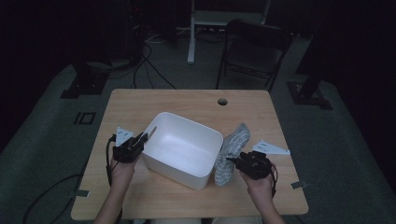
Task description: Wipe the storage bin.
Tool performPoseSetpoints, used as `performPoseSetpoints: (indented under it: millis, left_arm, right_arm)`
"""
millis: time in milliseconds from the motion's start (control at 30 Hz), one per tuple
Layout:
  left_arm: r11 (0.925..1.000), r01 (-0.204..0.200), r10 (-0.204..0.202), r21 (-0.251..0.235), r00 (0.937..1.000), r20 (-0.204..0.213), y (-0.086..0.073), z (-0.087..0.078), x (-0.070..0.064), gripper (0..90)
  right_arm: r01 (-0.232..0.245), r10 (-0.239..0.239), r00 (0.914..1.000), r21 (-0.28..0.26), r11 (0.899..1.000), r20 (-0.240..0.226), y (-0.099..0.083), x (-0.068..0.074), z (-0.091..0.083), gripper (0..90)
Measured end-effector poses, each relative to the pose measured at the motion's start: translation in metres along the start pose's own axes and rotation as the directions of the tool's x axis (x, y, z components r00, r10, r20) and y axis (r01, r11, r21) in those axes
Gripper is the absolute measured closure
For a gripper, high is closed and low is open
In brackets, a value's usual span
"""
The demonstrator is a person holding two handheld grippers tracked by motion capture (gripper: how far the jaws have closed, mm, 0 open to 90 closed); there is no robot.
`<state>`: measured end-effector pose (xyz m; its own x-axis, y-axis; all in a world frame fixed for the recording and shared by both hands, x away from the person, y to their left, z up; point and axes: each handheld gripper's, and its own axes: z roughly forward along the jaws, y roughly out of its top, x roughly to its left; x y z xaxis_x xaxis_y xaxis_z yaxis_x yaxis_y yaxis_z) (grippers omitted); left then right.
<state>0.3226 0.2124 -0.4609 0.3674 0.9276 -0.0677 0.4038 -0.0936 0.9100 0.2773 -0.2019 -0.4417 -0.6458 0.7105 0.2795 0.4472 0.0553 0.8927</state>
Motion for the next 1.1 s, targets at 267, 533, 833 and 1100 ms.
performPoseSetpoints:
  millis: [267, 533, 833, 1100]
  left_arm:
    - [1.0000, -0.004, 0.004, -0.003, 0.9997, 0.024, 0.000, 0.000, 0.002, 81.4]
    - [1.0000, -0.003, 0.003, -0.006, 0.9996, 0.028, 0.000, 0.000, 0.002, 81.6]
    - [1.0000, 0.003, -0.002, -0.007, 0.9996, 0.028, -0.001, 0.000, 0.002, 81.4]
    - [0.9998, 0.015, -0.014, -0.011, 0.9993, 0.033, -0.001, 0.000, 0.003, 81.2]
  right_arm:
    - [0.013, -0.013, 0.9998, 0.034, 0.999, 0.017, -0.010, 0.001, 0.019, 75.8]
    - [0.004, -0.005, 0.9995, 0.034, 0.999, 0.030, -0.019, 0.001, 0.022, 76.1]
    - [-0.020, 0.015, 0.9988, 0.109, 0.994, 0.046, -0.039, -0.003, 0.036, 76.0]
    - [-0.014, 0.007, 0.9985, 0.126, 0.992, 0.055, -0.046, -0.005, 0.042, 75.9]
